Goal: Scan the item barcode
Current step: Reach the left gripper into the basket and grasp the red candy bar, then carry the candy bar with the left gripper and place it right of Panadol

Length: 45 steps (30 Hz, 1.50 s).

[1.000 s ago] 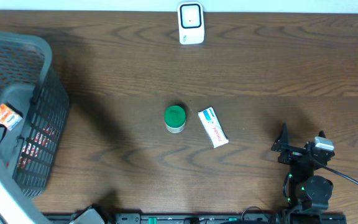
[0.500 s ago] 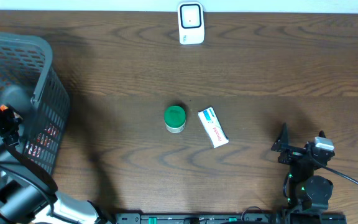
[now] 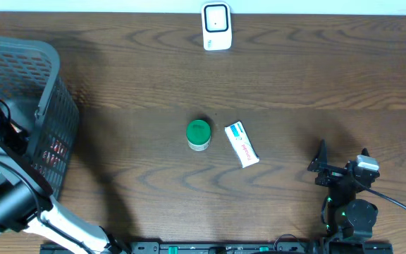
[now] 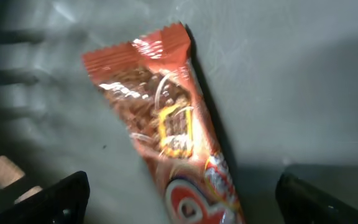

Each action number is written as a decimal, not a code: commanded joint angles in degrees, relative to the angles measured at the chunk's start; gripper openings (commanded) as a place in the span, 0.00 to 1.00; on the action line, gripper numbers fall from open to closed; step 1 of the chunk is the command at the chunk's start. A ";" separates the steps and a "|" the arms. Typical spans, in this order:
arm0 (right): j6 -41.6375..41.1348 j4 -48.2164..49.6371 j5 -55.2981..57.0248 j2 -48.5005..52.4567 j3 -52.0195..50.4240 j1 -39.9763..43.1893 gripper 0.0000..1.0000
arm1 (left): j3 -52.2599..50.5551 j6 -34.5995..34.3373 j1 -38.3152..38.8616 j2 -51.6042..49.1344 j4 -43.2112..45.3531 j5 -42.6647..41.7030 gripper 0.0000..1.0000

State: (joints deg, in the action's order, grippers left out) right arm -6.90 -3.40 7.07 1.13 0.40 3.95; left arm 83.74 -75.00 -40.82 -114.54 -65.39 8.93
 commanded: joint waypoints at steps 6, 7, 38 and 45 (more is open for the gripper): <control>0.76 -0.20 -0.07 -0.02 -0.09 -0.28 0.99 | -9.79 -0.74 -0.28 -1.55 7.98 1.11 0.63; 0.76 -0.20 -0.07 -0.02 -0.09 -0.28 0.99 | -10.62 -0.74 -0.28 -1.55 8.41 1.14 0.48; 0.76 -0.20 -0.07 -0.02 -0.09 -0.28 0.99 | 5.38 16.15 11.39 50.10 8.74 -36.41 0.07; 0.76 -0.20 -0.07 -0.02 -0.09 -0.28 0.99 | 3.82 18.84 44.81 43.74 8.79 -20.74 0.07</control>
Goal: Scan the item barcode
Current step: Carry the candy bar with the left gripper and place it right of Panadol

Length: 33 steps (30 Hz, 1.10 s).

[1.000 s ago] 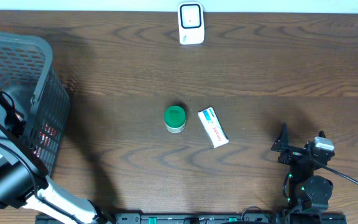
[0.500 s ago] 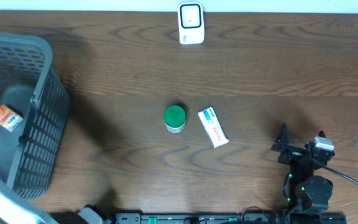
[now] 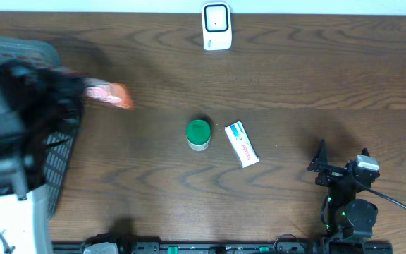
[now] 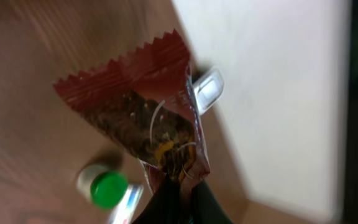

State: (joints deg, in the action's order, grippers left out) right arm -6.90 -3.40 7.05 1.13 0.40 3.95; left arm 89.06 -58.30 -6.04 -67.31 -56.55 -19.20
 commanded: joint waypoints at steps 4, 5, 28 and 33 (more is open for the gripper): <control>0.76 -0.20 -0.04 -0.02 -0.09 -0.28 0.99 | -1.57 4.37 32.57 -20.09 5.22 15.26 0.08; 0.76 -0.22 -0.04 -0.02 -0.09 -0.28 0.99 | -1.55 4.79 34.18 -22.12 6.51 15.26 0.07; 0.76 -0.20 -0.04 -0.02 -0.09 -0.28 0.99 | -1.57 22.32 60.50 -48.46 30.18 19.63 0.07; 0.76 -0.20 -0.04 -0.02 -0.09 -0.28 0.99 | -1.57 22.29 60.61 -50.77 30.34 22.56 0.07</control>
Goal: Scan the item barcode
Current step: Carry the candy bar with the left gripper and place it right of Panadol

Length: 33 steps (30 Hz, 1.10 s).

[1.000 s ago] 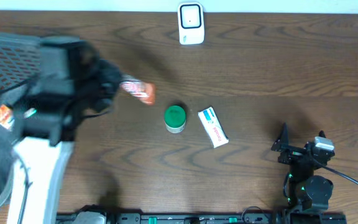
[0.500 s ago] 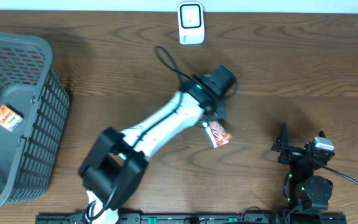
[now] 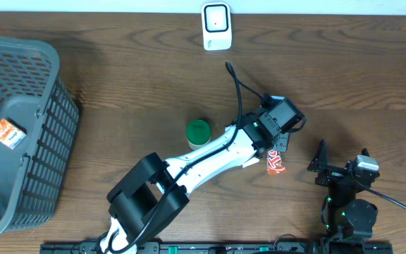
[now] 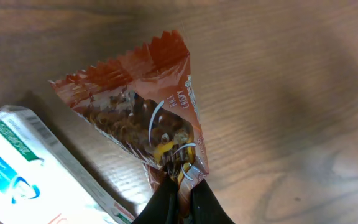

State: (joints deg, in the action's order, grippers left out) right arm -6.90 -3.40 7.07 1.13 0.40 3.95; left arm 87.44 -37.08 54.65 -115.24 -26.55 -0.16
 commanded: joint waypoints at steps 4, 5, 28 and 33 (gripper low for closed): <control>0.76 -0.20 -0.07 -0.02 -0.09 -0.28 0.99 | 0.04 0.79 -0.09 -6.86 1.25 3.69 0.08; 0.76 -0.20 -0.07 -0.02 -0.09 -0.28 0.99 | 0.04 0.59 -0.09 -7.87 1.46 3.69 0.10; 0.76 -0.20 -0.07 -0.02 -0.09 -0.28 0.99 | 14.23 28.37 -39.82 40.48 -13.14 5.77 0.89; 0.76 -0.20 -0.07 -0.02 -0.09 -0.28 0.99 | 13.86 24.00 -65.16 41.40 -24.57 5.79 0.81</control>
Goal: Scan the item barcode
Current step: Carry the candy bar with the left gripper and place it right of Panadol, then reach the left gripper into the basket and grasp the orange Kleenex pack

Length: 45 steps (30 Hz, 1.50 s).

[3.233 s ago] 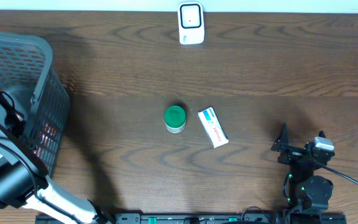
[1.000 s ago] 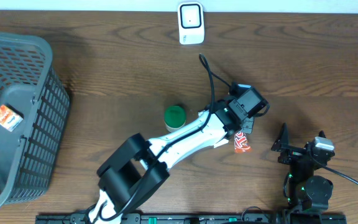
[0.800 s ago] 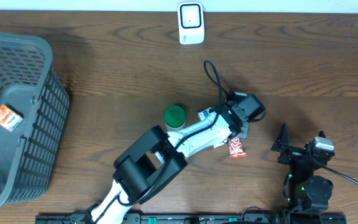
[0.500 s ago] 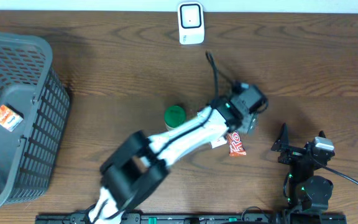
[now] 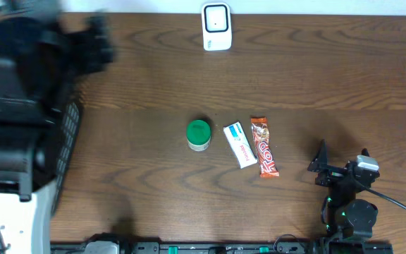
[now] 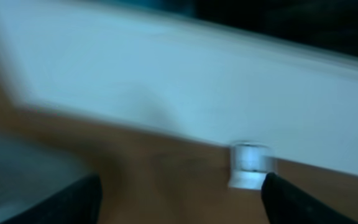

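Note:
A red-orange candy bar (image 5: 264, 147) lies flat on the wooden table, just right of a white toothpaste box (image 5: 240, 144). The white barcode scanner (image 5: 216, 27) stands at the table's far edge; it also shows in the left wrist view as a blurred scanner (image 6: 250, 165). My left arm is a dark blur at the far left, over the basket. The left gripper (image 6: 182, 205) is open with nothing between its fingers. My right gripper (image 5: 321, 161) rests at the front right, fingers together, away from the bar.
A green-lidded jar (image 5: 199, 134) stands left of the toothpaste box. A grey mesh basket (image 5: 65, 137) fills the left edge, largely hidden under my left arm. A white wall runs behind the table.
The left gripper has let go of the candy bar, which now lies on the table right of the toothpaste box. The open gripper is back at the far left, over the basket.
My left gripper was open above the candy bar in the basket. Then it was shut on the bar, held beside the basket. Later it held the bar low beside the toothpaste box. Now the bar lies there and the arm is at the left.

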Each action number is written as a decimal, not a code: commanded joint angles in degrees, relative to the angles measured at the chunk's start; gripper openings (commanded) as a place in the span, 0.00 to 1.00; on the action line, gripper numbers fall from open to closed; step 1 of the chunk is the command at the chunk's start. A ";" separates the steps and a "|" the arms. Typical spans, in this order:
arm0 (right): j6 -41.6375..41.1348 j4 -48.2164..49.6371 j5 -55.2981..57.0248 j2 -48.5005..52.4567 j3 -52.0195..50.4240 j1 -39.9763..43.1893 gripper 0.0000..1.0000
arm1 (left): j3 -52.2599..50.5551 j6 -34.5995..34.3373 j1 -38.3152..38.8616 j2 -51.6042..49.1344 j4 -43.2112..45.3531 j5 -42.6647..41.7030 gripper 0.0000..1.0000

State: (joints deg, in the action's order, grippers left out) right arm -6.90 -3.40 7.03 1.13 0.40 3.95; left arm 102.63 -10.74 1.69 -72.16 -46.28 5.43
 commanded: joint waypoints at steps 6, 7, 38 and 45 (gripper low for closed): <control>0.76 -0.20 -0.02 -0.02 -0.09 -0.28 0.99 | -3.43 -5.95 -30.45 -6.51 -12.74 0.20 0.82; 0.76 -0.20 -0.02 -0.02 -0.09 -0.28 0.99 | -3.98 -6.08 -32.24 -7.45 -12.74 0.22 0.82; 0.76 -0.20 -0.02 0.00 -0.09 -0.28 0.99 | -26.77 -5.51 -38.64 -33.75 18.78 9.66 0.96; 0.76 -0.22 -0.02 0.00 -0.09 -0.28 0.99 | -26.77 -12.50 -38.64 -40.33 20.63 9.68 0.96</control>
State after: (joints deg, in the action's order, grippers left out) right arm -6.90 -3.40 7.07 1.13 0.40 3.95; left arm 76.14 -18.92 -36.75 -110.10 -26.22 14.11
